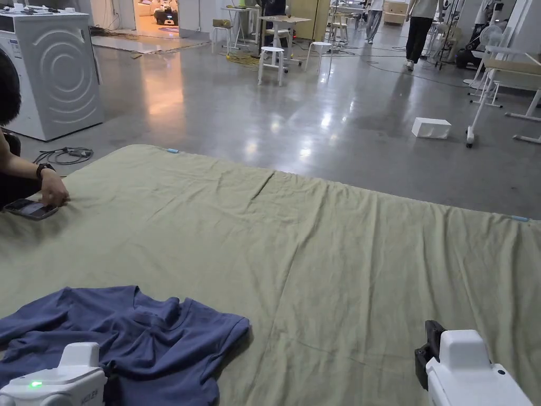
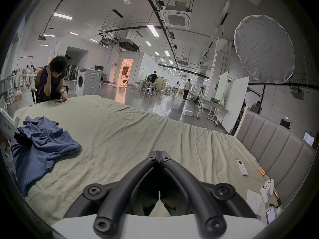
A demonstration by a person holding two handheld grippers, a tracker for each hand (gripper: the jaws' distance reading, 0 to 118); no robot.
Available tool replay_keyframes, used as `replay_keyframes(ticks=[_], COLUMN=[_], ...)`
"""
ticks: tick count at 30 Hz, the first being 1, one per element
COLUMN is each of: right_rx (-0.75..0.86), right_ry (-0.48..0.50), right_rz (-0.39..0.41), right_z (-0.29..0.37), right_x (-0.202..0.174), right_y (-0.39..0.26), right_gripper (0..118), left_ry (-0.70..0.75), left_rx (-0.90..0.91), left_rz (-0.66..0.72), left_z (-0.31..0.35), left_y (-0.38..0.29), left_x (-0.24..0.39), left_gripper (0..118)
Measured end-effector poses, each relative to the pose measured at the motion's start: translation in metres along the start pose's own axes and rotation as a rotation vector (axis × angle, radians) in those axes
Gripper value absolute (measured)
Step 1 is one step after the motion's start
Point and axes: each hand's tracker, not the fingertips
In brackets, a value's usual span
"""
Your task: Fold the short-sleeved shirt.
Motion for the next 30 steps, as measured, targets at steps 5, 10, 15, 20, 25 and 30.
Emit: replay_keyframes(ticks=[5,10,15,20,25,30], right_rx=[0.008,0.028,0.043,0.055,0.062,0.065], right_ry=[-0.020,-0.042,-0.068,-0.099,-0.137,-0.174], right_rz=[-0.029,-0.051,-0.070,-0.088,-0.107,-0.111], right_z=[0.003,0.011,0.019,0.028,0.039,0.051], right_x=[0.007,0.017,0.030,0.047,0.066,0.086], right_y=[0.003,0.007,0.010,0.010,0.010,0.007], right_gripper=[0,0,0,0,0,0], left_ry=[-0.046,-0.112,-0.182,-0.301,-0.417,-0.545], left_rx=[0.152,0.279,0.404,0.491,0.530,0.511], left_rz=[-0.017,-0.008,-0.027,-0.075,-0.113,-0.191], left_z=[0.031,0.065,0.101,0.139,0.157,0.166], left_y=[0.036,0.086,0.133,0.165,0.183,0.189], left_x=[0.013,0.033,0.069,0.127,0.187,0.258], left_gripper=[5,5,5,5,5,5])
